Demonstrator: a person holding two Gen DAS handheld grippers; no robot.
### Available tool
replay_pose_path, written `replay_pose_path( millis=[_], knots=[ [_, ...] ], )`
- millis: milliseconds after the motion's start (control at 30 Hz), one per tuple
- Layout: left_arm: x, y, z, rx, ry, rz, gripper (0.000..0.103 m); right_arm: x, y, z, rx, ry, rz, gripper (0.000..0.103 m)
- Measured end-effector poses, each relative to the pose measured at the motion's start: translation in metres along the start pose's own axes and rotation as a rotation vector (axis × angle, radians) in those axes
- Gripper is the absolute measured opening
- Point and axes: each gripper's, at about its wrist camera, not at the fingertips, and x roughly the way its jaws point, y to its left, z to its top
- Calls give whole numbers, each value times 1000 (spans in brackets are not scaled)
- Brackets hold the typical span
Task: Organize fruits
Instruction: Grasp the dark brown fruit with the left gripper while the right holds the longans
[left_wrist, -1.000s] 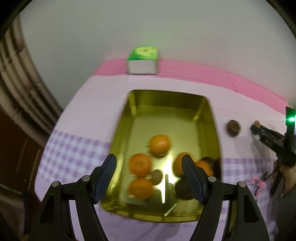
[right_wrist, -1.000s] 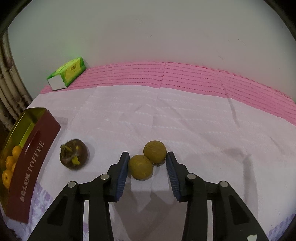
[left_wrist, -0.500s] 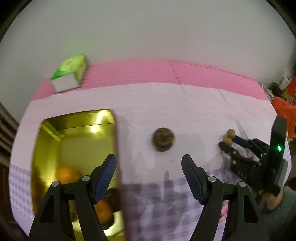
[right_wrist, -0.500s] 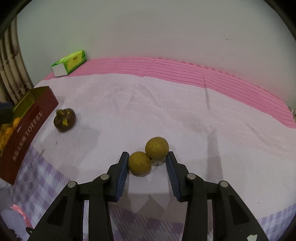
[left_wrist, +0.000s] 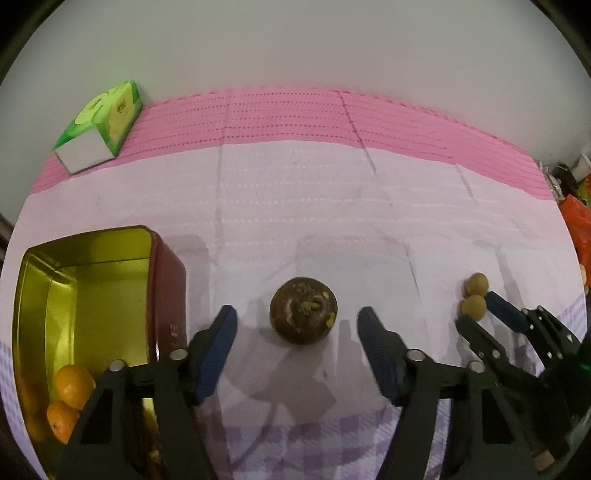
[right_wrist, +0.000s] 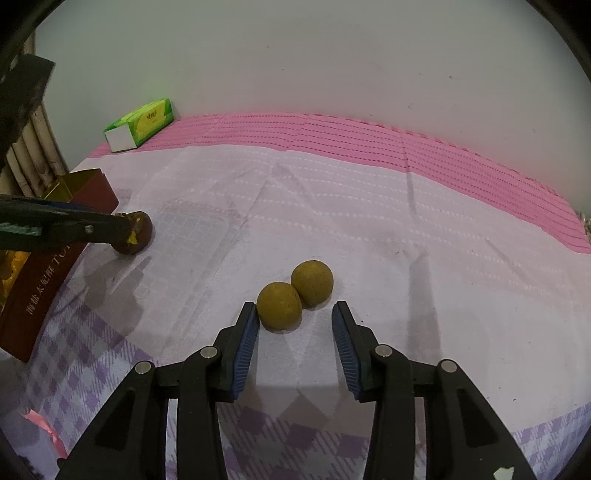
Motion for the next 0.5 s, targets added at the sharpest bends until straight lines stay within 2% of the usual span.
replay_pose_path(
  millis=[233,333,500],
  knots=[
    [16,-6,4,6,28,3,55,-1,0,0,3,-1,2,40],
    [22,-6,3,0,39,4,44,-1,0,0,2,-1,2,40],
    [22,-9,0,-5,28,9,44,-1,0,0,2,-1,1,40]
  ],
)
